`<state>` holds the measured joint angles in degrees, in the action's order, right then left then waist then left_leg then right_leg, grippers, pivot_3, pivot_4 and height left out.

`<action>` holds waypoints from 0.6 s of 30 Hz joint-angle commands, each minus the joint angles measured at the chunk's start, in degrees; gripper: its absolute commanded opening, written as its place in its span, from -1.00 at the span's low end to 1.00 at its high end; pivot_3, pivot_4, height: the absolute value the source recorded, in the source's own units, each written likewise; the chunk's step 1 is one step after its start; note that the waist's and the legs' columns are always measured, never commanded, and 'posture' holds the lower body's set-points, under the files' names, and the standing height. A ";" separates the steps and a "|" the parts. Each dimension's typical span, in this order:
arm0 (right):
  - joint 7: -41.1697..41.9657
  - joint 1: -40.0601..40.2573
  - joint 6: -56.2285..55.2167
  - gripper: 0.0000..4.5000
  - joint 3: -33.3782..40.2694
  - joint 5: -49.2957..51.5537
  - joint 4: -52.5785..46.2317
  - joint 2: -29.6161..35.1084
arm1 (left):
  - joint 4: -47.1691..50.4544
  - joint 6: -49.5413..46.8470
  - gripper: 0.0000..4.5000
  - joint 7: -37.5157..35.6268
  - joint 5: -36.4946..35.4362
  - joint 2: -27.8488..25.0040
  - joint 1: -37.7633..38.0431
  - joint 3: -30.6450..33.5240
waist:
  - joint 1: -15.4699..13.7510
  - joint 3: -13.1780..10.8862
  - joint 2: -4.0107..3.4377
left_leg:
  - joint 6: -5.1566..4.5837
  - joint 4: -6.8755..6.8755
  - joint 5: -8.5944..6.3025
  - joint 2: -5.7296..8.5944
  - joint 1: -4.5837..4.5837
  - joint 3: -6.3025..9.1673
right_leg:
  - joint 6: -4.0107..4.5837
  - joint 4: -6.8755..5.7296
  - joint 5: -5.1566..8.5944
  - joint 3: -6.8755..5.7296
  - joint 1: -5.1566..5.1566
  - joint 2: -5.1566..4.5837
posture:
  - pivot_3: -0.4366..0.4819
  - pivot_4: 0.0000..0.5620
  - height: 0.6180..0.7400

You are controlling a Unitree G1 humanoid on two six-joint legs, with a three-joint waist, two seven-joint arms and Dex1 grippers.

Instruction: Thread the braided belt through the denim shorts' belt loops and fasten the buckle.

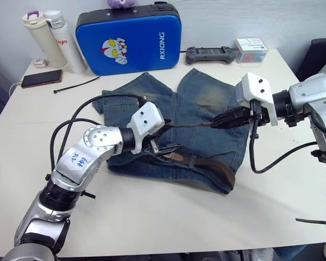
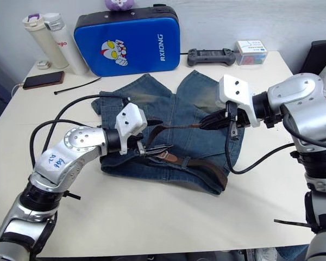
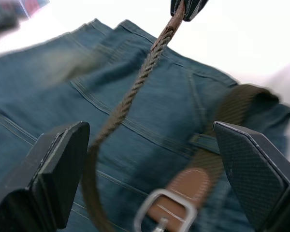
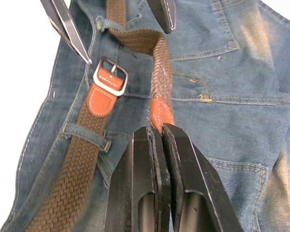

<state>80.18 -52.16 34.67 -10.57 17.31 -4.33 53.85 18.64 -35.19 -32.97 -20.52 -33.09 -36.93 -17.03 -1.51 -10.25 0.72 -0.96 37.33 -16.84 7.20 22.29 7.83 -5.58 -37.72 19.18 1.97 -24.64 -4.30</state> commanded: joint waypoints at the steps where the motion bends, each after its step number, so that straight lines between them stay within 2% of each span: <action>1: -1.04 0.07 1.24 -1.00 2.71 1.47 -2.91 0.72 | -1.79 4.93 0.99 -0.23 4.71 2.64 -1.51 -1.08 | -0.08 0.00 0.01 | -0.02 0.02 -0.01 0.00 0.00 0.00 | 0.00 0.00 0.00 -0.01 0.02 0.00 | -0.05 -0.47 1.00; 10: -2.49 1.50 4.63 -1.00 4.37 3.89 -6.00 1.25 | -6.13 12.99 0.99 -1.18 13.36 4.88 -3.40 -3.01 | -0.07 -0.01 0.02 | -0.03 0.07 -0.02 0.00 0.02 -0.01 | -0.01 -0.03 0.00 -0.01 -0.01 0.00 | -0.05 -0.47 1.00; 13: -3.07 1.76 5.40 -1.00 4.95 4.50 -6.65 1.14 | -7.37 13.81 0.62 -2.69 14.51 5.85 -3.61 -2.94 | -0.04 -0.01 0.02 | -0.05 0.08 -0.03 0.00 0.03 -0.01 | -0.01 -0.02 -0.01 -0.01 -0.01 0.00 | -0.05 -0.47 1.00; 16: -3.43 2.00 6.97 -1.00 5.35 5.66 -7.36 1.42 | -7.86 14.10 0.04 -3.16 15.31 6.99 -3.50 -2.55 | -0.03 -0.01 0.02 | -0.05 0.08 -0.03 0.00 0.03 -0.01 | -0.01 -0.05 -0.01 -0.01 -0.01 0.01 | -0.05 -0.47 1.00; 17: -3.35 2.17 7.59 -1.00 5.39 6.07 -7.65 1.66 | -7.92 14.08 -0.21 -3.34 15.51 7.23 -3.48 -2.46 | -0.05 -0.01 0.02 | -0.05 0.08 -0.03 0.00 0.03 -0.01 | -0.01 -0.04 -0.01 -0.01 -0.01 0.00 | -0.05 -0.47 1.00; 18: -3.74 2.41 7.75 -1.00 5.45 6.05 -7.76 1.62 | -8.20 13.99 -0.35 -3.71 15.64 7.36 -3.49 -2.33 | -0.08 -0.01 0.02 | -0.05 0.08 -0.03 0.00 0.03 -0.01 | -0.01 -0.04 -0.01 -0.01 -0.01 0.00 | -0.05 -0.47 1.00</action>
<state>76.83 -49.71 41.96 -7.44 22.17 -10.19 54.29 9.97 -22.15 -36.15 -5.35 -25.79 -39.69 -20.31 -1.59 -10.27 0.75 -1.00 37.41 -16.87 7.20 22.32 7.82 -5.59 -37.76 19.18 1.95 -24.65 -4.30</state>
